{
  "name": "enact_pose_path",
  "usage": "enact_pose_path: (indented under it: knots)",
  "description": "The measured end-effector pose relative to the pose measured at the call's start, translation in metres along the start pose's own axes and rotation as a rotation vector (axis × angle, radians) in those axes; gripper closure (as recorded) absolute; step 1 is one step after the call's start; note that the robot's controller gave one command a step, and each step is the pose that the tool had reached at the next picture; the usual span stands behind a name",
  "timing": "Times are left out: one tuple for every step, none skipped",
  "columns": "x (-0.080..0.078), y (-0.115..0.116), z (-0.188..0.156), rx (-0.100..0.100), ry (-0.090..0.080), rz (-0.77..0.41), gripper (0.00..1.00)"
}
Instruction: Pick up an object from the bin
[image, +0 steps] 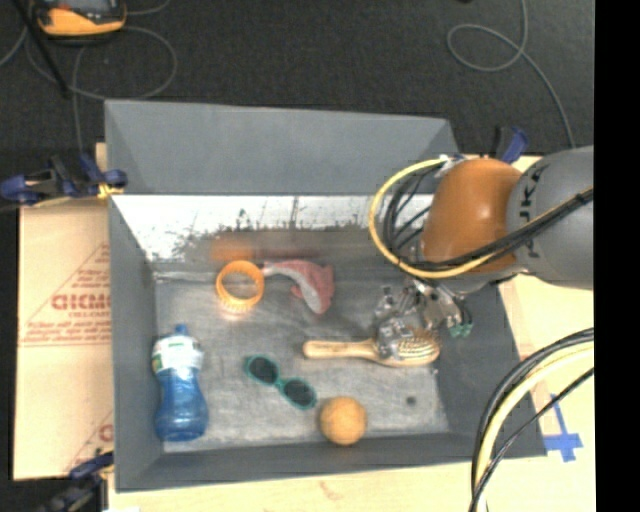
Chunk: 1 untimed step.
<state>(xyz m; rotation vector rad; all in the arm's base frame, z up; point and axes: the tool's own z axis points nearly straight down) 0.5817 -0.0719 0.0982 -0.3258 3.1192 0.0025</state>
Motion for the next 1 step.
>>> enact_pose_path:
  knots:
    - [-0.0019, -0.0011, -0.0083, 0.001, 0.0, 0.018, 1.0]
